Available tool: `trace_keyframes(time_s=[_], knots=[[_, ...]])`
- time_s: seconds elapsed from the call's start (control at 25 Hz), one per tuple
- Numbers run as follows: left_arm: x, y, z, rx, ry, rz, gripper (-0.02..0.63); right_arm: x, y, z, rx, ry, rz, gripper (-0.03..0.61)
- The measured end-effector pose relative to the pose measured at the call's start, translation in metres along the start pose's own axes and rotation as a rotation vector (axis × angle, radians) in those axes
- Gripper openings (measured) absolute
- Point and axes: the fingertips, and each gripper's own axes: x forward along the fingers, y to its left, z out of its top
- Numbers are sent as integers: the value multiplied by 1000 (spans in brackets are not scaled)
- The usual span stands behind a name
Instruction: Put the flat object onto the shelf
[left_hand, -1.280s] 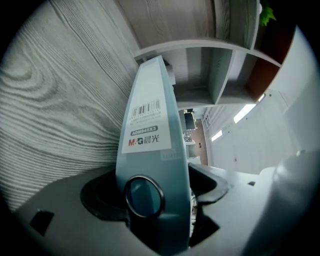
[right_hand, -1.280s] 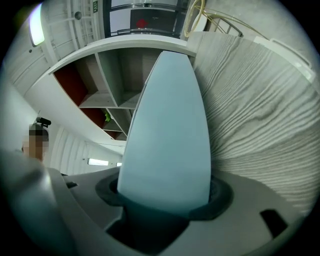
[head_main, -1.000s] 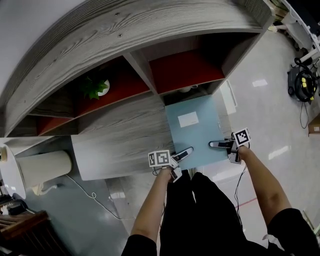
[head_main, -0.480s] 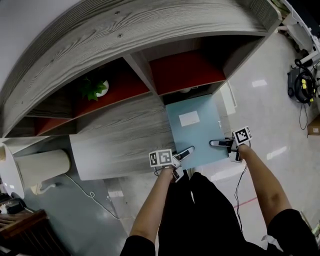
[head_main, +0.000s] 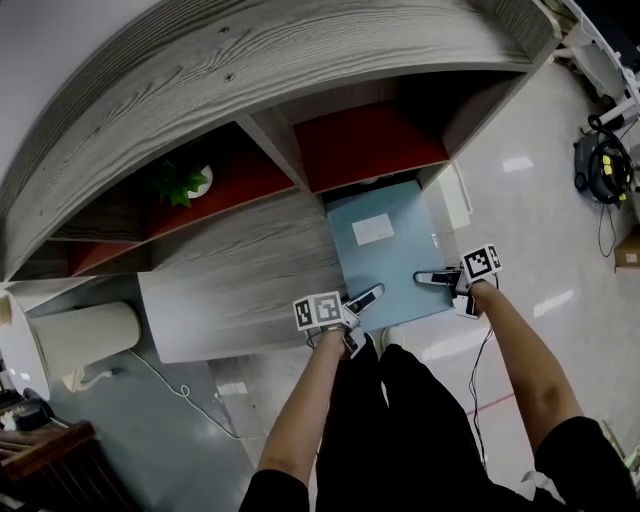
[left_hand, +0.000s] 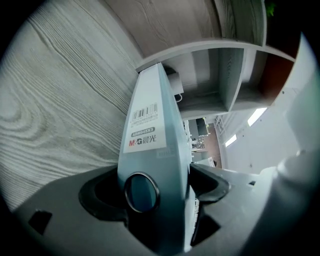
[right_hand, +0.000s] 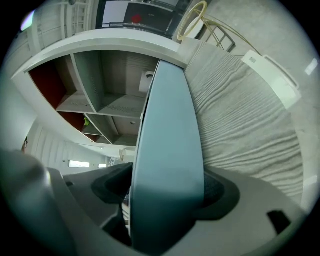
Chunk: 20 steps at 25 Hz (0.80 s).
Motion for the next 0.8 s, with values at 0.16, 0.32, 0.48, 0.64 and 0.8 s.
trace_keyframes(time_s=[0.16,0.32,0.48,0.64,0.8], knots=[[-5,1,10,31,-27,55,376,4,5,8,-14,-34,-12,377],[-8,3,20,62,-70,136,383,1,1,16,-37,-62,-136,402],[-12,7,22,76,-83,181,387,3,-2,18,-46,-51,-213,416],[-13,10,16,134,-62,237,387,-7,-11,20,-111,-40,-353,425],[-14,11,11,154,-60,268,387,-16,-10,31,-116,-115,-400,423]])
